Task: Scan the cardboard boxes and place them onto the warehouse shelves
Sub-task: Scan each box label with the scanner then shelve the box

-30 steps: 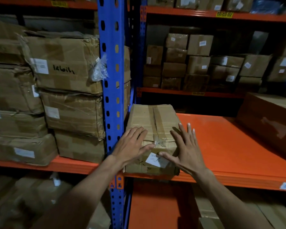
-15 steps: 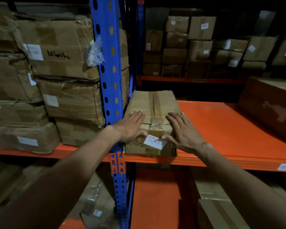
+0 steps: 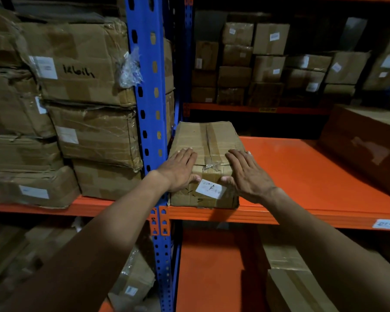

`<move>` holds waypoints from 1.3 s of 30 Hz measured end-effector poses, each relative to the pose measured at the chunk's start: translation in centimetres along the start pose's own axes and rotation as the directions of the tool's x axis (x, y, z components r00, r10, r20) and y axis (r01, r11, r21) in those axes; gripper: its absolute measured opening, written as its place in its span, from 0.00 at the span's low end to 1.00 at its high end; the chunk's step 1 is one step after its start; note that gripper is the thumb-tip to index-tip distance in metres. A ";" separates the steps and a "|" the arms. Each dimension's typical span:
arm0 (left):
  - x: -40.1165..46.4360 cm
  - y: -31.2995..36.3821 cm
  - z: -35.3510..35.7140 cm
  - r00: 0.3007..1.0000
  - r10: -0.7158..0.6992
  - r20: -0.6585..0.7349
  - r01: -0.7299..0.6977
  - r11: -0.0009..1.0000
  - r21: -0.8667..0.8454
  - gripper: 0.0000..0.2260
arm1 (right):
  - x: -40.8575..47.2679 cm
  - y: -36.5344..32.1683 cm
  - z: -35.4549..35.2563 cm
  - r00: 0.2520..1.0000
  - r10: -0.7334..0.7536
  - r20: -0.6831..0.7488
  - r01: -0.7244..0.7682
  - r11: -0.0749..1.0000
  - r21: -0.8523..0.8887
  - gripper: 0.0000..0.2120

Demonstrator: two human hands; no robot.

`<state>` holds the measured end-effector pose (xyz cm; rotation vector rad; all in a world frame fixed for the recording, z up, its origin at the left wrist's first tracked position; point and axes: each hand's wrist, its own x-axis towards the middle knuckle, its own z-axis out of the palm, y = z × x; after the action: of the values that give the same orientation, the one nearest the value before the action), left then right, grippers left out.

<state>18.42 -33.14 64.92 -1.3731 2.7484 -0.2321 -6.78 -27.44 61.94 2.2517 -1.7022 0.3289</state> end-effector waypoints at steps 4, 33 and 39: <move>-0.7 0.5 0.7 0.998 -0.016 -0.069 0.017 1.000 0.019 0.36 | -0.3 -0.9 -0.3 0.999 0.049 0.001 -0.049 0.999 0.016 0.52; -29.4 45.0 47.5 0.925 -0.096 0.368 0.336 0.658 -0.674 0.36 | -61.2 -4.4 28.0 0.609 0.308 0.731 -0.679 0.679 0.280 0.32; -29.3 49.0 60.0 0.949 -0.004 0.315 0.232 0.687 -0.688 0.29 | -65.9 -5.4 39.4 0.514 0.422 0.746 -0.794 0.564 0.228 0.40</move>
<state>4.58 12.83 -2.58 -1.5439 2.5621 1.0907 -19.46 18.30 1.36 2.0520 -3.2198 0.2557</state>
